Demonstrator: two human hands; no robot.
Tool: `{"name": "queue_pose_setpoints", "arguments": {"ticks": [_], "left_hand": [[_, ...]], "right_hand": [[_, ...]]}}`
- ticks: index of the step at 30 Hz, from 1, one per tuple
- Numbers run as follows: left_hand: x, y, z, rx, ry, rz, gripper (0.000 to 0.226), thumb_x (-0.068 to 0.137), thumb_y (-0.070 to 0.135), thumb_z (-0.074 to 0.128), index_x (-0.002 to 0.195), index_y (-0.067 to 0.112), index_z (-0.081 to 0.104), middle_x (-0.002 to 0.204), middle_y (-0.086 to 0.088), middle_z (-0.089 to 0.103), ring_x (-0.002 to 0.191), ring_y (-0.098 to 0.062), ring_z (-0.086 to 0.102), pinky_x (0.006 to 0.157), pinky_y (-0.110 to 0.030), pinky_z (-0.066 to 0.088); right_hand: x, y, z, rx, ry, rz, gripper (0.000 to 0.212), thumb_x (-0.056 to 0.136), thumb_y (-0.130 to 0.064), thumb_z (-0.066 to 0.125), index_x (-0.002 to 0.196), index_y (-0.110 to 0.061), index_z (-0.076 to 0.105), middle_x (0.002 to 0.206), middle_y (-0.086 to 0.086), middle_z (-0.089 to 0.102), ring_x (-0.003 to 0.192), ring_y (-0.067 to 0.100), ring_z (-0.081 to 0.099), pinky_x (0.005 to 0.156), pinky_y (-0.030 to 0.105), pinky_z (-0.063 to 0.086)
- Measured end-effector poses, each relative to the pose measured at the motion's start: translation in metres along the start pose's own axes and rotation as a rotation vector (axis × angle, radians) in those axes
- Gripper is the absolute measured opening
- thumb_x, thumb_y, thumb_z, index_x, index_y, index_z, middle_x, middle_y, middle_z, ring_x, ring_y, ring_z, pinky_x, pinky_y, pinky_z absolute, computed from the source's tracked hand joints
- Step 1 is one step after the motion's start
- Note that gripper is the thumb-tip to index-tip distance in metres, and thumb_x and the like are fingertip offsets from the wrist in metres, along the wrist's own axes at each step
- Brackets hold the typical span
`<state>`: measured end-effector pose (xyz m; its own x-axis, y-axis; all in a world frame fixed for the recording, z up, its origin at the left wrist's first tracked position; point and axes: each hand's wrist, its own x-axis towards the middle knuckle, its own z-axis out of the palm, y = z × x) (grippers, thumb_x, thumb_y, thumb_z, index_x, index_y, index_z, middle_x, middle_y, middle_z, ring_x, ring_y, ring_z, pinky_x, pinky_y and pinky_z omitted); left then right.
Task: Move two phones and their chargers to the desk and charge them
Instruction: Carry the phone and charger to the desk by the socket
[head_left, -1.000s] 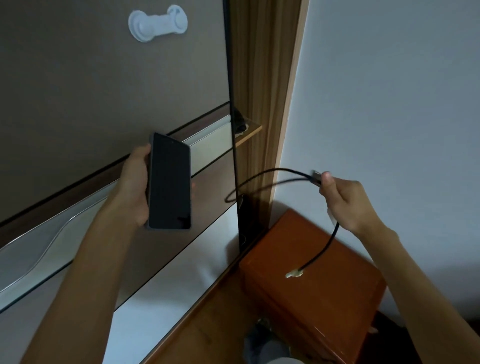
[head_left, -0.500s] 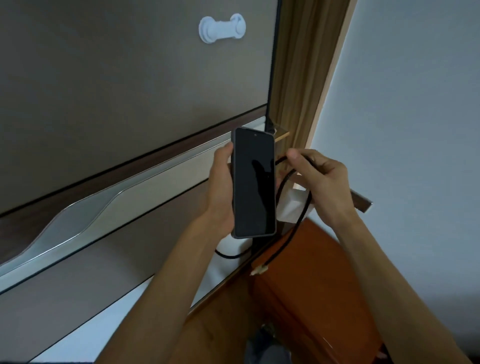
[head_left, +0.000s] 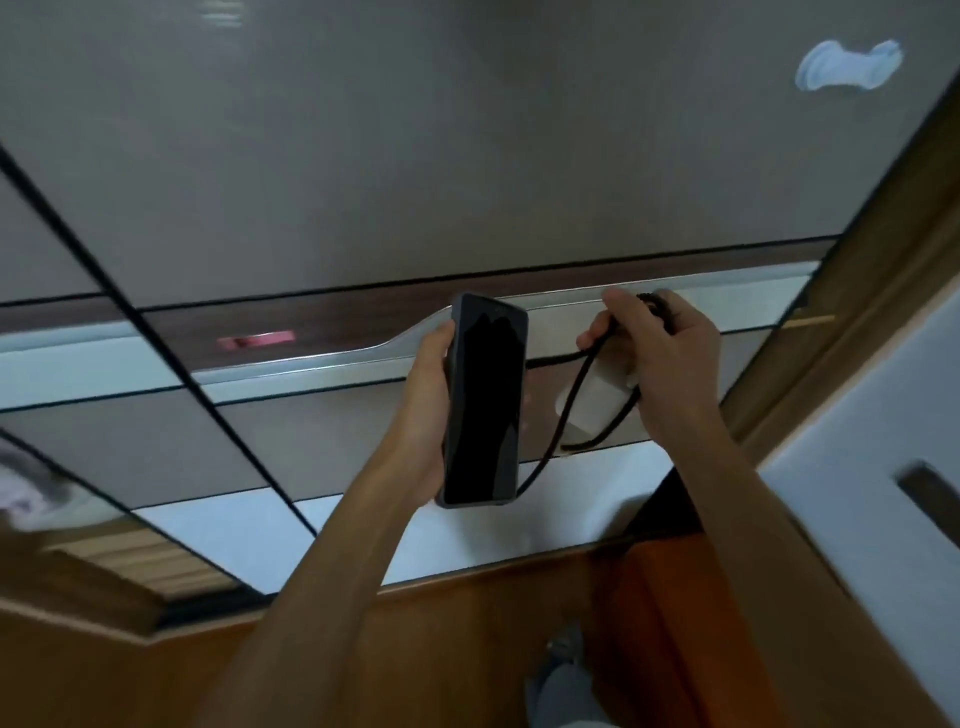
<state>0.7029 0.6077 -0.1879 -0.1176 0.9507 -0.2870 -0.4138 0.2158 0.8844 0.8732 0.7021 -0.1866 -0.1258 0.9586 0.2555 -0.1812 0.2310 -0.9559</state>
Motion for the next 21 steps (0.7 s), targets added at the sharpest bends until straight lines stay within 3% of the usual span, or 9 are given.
{"name": "queue_pose_setpoints", "arguments": {"ticks": [3,7,11,17,21], "left_hand": [[-0.027,0.01,-0.048,-0.073,0.111,0.095,0.063,0.099,0.055,0.035,0.115,0.004,0.068,0.104,-0.024,0.069,0.083,-0.03,0.065,0.068,-0.034,0.057],[-0.068,0.018,-0.105,-0.155,0.255,0.157,0.07,0.098,0.058,0.036,0.13,0.001,0.06,0.114,-0.03,0.064,0.096,-0.035,0.058,0.086,-0.046,0.051],[-0.109,0.024,-0.156,-0.204,0.395,0.267,0.067,0.099,0.056,0.032,0.132,0.005,0.06,0.114,-0.025,0.065,0.096,-0.034,0.059,0.083,-0.044,0.054],[-0.17,0.026,-0.223,-0.256,0.628,0.375,0.065,0.1,0.058,0.027,0.132,0.012,0.062,0.126,-0.029,0.064,0.099,-0.034,0.062,0.092,-0.049,0.05],[-0.209,0.03,-0.271,-0.293,0.789,0.403,0.067,0.099,0.059,0.029,0.134,0.01,0.06,0.124,-0.026,0.066,0.097,-0.035,0.064,0.087,-0.047,0.052]], "right_hand": [[-0.003,0.009,0.047,0.08,-0.153,0.062,0.026,0.096,-0.032,0.064,0.084,-0.01,0.058,0.066,0.006,0.07,0.063,0.024,0.069,0.062,0.029,0.055],[-0.017,0.025,0.11,0.037,-0.408,0.082,0.035,0.102,-0.029,0.052,0.104,0.006,0.052,0.074,0.007,0.075,0.071,0.025,0.074,0.066,0.026,0.058],[-0.036,0.039,0.172,0.03,-0.563,0.086,0.029,0.104,-0.022,0.048,0.107,0.006,0.05,0.075,0.003,0.075,0.072,0.021,0.075,0.068,0.026,0.058],[-0.065,0.057,0.269,0.131,-0.803,0.148,0.021,0.101,-0.03,0.053,0.103,-0.009,0.052,0.08,0.006,0.076,0.076,0.024,0.075,0.07,0.028,0.059],[-0.087,0.07,0.341,0.203,-0.961,0.168,0.024,0.098,-0.039,0.057,0.098,-0.015,0.05,0.081,0.007,0.075,0.077,0.027,0.075,0.071,0.032,0.059]]}}
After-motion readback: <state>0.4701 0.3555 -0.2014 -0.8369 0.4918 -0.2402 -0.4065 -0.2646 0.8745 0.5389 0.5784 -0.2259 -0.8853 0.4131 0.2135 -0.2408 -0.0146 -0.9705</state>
